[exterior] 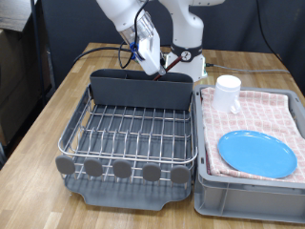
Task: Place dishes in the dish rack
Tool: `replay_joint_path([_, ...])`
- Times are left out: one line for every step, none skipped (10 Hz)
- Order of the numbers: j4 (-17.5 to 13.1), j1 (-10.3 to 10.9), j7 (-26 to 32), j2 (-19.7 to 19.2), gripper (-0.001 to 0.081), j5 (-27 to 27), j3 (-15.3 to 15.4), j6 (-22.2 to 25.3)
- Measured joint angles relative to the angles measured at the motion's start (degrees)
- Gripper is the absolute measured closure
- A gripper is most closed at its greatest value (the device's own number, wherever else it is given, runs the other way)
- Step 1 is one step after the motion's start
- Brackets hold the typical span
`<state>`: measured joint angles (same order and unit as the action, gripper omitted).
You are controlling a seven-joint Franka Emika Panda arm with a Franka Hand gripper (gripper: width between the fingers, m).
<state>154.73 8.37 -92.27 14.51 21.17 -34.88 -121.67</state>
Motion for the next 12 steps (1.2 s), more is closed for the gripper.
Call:
replay_joint_path([0.03, 0.00, -0.33, -0.56, 0.0369, 0.01, 0.16, -1.10])
replay_joint_path([0.20, 0.00, -1.32, -0.93, 0.0191, -0.05, 0.65, -2.78])
replay_joint_path([0.71, -0.06, -3.53, -1.05, 0.0191, -0.99, 1.66, -5.82])
replay_joint_path([1.39, -0.13, -6.19, -1.05, 0.0046, -2.31, 2.94, -8.51])
replay_joint_path([1.89, -0.27, -8.53, -1.03, 0.0014, -3.60, 4.11, -10.26])
replay_joint_path([2.15, -0.55, -11.25, -0.90, 0.0014, -5.41, 5.22, -11.45])
replay_joint_path([2.37, -0.99, -14.62, -0.42, 0.0006, -7.81, 6.52, -12.21])
replay_joint_path([2.47, -1.61, -18.07, 0.44, 0.0006, -10.21, 7.98, -12.26])
replay_joint_path([2.50, -2.18, -20.89, 1.68, 0.0003, -12.03, 9.26, -12.04])
replay_joint_path([2.51, -2.63, -23.07, 3.13, 0.0003, -13.48, 10.30, -11.29])
replay_joint_path([2.49, -3.13, -24.89, 4.72, 0.0003, -14.78, 11.33, -10.17])
replay_joint_path([2.37, -3.62, -26.70, 6.31, 0.0003, -16.19, 12.42, -8.78])
